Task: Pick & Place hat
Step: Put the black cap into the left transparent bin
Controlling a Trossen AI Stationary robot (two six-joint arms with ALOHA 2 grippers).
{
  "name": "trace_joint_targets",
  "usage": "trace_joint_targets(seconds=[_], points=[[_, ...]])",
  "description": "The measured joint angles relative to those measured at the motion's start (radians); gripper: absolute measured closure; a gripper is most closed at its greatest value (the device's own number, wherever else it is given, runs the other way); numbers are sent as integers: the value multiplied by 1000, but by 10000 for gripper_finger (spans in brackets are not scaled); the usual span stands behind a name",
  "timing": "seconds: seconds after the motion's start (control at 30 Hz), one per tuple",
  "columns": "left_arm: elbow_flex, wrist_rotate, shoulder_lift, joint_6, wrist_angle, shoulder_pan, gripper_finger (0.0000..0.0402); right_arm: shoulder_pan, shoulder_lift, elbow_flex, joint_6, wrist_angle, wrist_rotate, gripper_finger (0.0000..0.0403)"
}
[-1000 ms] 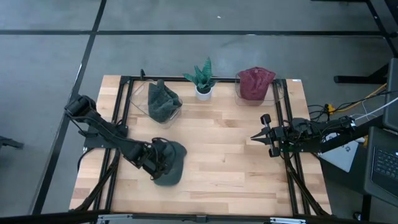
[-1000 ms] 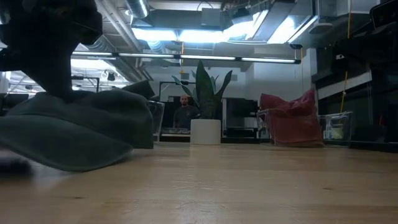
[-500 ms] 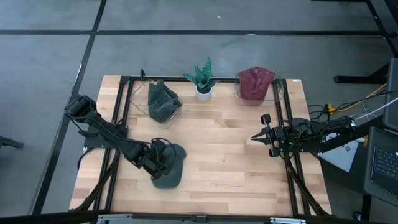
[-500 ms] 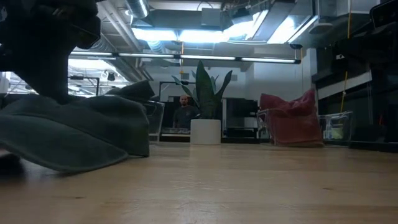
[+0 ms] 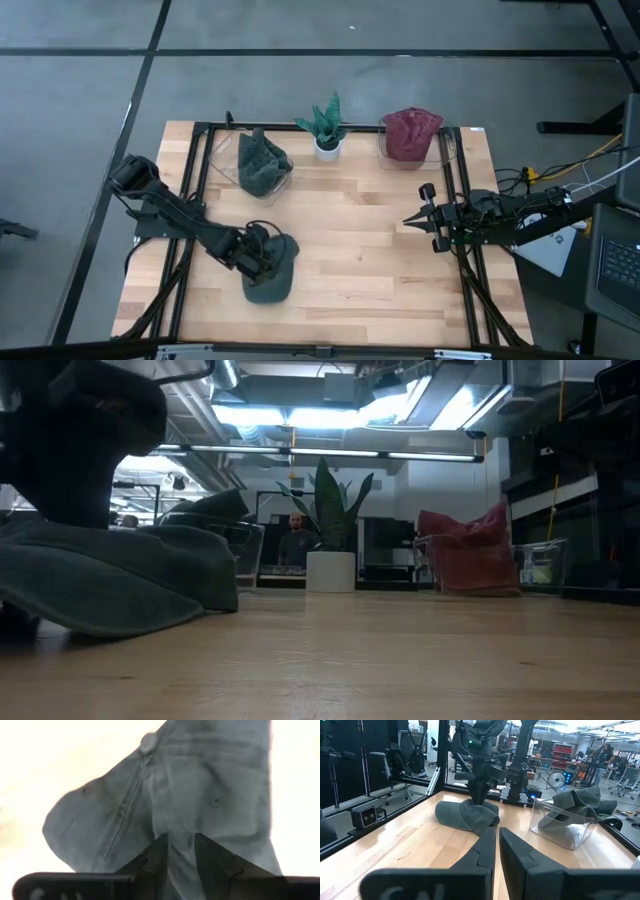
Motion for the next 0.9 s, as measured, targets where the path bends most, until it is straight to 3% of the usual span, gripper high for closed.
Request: trace_joint_targets(seconds=[0.57, 0.9], points=[[0, 99, -24, 59, -26, 55, 161, 0, 0, 0, 0, 0, 0, 377], [0, 125, 52, 66, 10, 80, 133, 0, 0, 0, 0, 0, 0, 377]])
